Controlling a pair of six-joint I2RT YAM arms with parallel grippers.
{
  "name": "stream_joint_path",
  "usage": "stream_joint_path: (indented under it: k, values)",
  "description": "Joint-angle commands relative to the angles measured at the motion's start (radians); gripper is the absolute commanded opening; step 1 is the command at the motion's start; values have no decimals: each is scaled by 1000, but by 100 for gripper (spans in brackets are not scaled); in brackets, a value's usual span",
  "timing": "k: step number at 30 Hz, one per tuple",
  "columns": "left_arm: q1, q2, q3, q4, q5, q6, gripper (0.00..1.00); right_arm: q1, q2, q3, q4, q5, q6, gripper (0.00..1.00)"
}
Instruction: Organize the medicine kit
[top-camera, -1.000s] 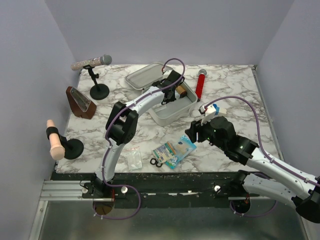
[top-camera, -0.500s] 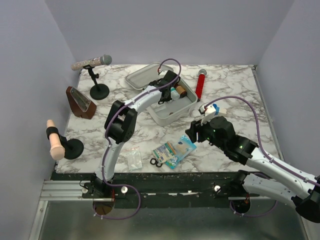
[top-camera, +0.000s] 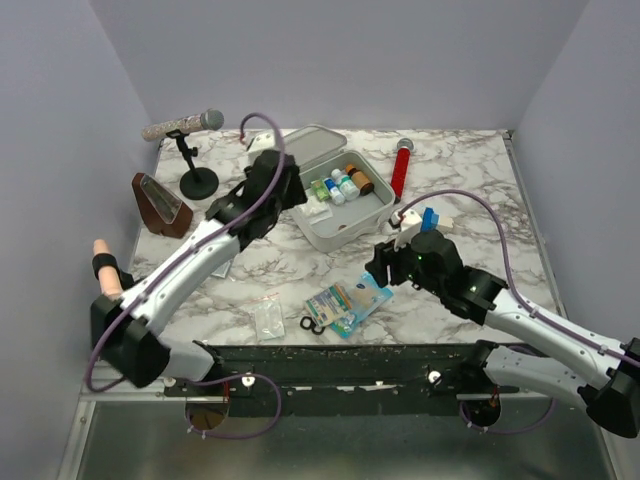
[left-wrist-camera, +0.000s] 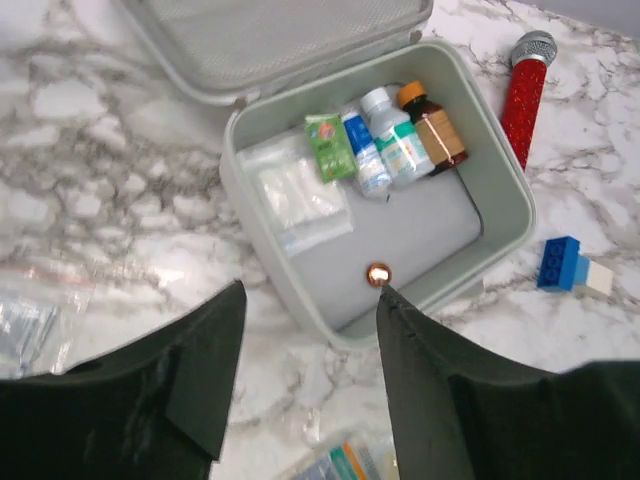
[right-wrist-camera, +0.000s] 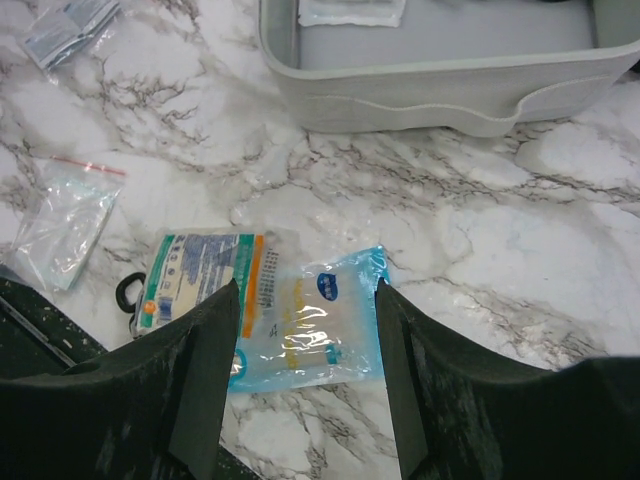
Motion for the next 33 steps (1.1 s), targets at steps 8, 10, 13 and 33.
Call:
stream_joint_path:
  k: [8,10,13,33]
  values:
    - [-9,-463,-694,42,44,-265,73,4,241,-35,48,-172,145,73]
    - [-8,-507,-749,62,67,-282,71,2,244,-71,46,-137,217,77]
    - [-9,-547,-791,73,81,-297,70,2,210,-147,71,-139,329,83]
    - [-9,-492,-831,171,167,-285,66,-85,118,-532,500,-201,917,84]
